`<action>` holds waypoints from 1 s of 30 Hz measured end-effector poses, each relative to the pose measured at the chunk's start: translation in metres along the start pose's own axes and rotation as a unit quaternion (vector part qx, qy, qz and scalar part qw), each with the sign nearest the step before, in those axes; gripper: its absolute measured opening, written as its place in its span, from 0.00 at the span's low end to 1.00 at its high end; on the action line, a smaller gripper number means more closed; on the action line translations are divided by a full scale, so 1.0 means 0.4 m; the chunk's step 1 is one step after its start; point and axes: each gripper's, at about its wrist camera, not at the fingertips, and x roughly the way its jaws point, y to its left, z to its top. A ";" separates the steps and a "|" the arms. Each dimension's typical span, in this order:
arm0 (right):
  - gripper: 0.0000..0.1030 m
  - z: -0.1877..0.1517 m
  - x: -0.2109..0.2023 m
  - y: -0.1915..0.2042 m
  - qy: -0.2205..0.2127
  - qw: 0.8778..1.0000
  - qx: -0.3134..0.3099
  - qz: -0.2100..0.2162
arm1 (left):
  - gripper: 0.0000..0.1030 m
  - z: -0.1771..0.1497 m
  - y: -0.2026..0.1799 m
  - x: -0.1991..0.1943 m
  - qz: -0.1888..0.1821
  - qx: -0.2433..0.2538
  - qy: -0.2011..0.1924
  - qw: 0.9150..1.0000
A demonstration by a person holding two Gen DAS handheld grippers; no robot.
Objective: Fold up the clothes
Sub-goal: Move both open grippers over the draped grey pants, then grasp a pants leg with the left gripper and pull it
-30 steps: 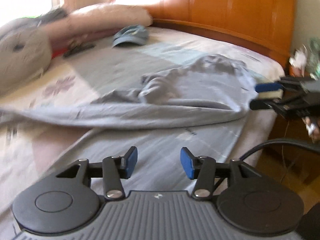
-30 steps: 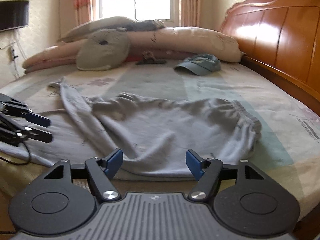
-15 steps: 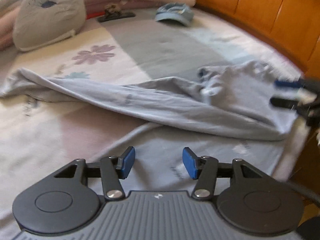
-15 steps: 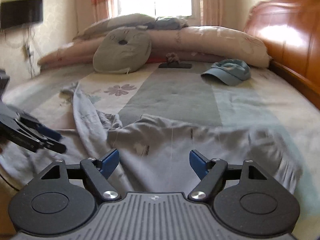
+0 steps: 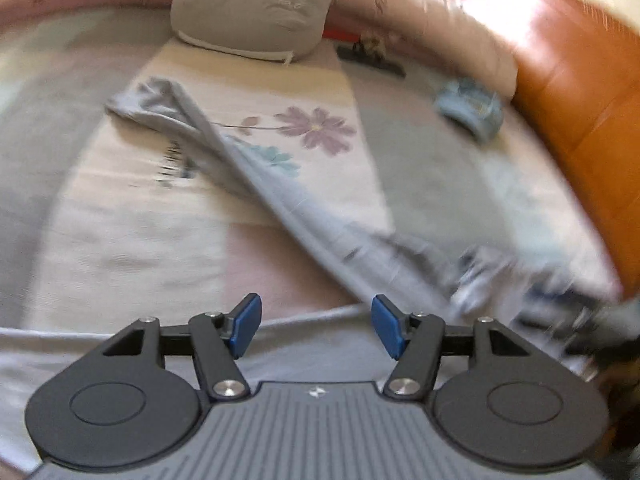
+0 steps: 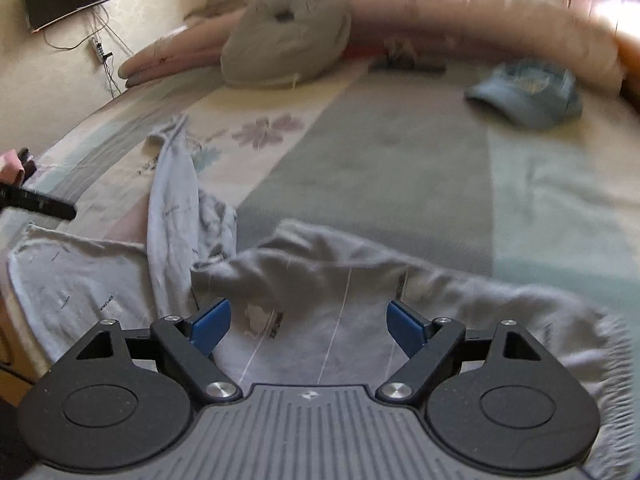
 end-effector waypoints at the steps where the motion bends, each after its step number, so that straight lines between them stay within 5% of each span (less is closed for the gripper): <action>1: 0.86 0.000 0.013 -0.012 0.009 1.000 0.012 0.006 | 0.59 0.007 -0.001 0.022 -0.018 -0.013 -0.003 1.000; 10: 0.86 0.002 0.054 -0.026 0.047 0.997 0.051 0.016 | 0.57 0.010 0.062 0.224 -0.101 -0.126 0.038 0.986; 18: 0.86 -0.018 0.034 0.002 0.051 0.995 0.080 -0.028 | 0.55 0.003 0.128 0.292 -0.221 -0.206 0.037 0.952; 23: 0.86 -0.042 0.007 0.058 0.042 0.991 0.104 -0.073 | 0.23 0.004 0.158 0.322 -0.236 -0.212 0.050 0.947; 27: 0.86 -0.065 -0.023 0.118 0.027 0.986 0.125 -0.108 | 0.17 0.013 0.187 0.357 -0.268 -0.237 0.070 0.931; 30: 0.86 -0.079 -0.047 0.165 0.018 0.981 0.141 -0.130 | 0.16 0.026 0.178 0.377 -0.278 -0.225 0.079 0.930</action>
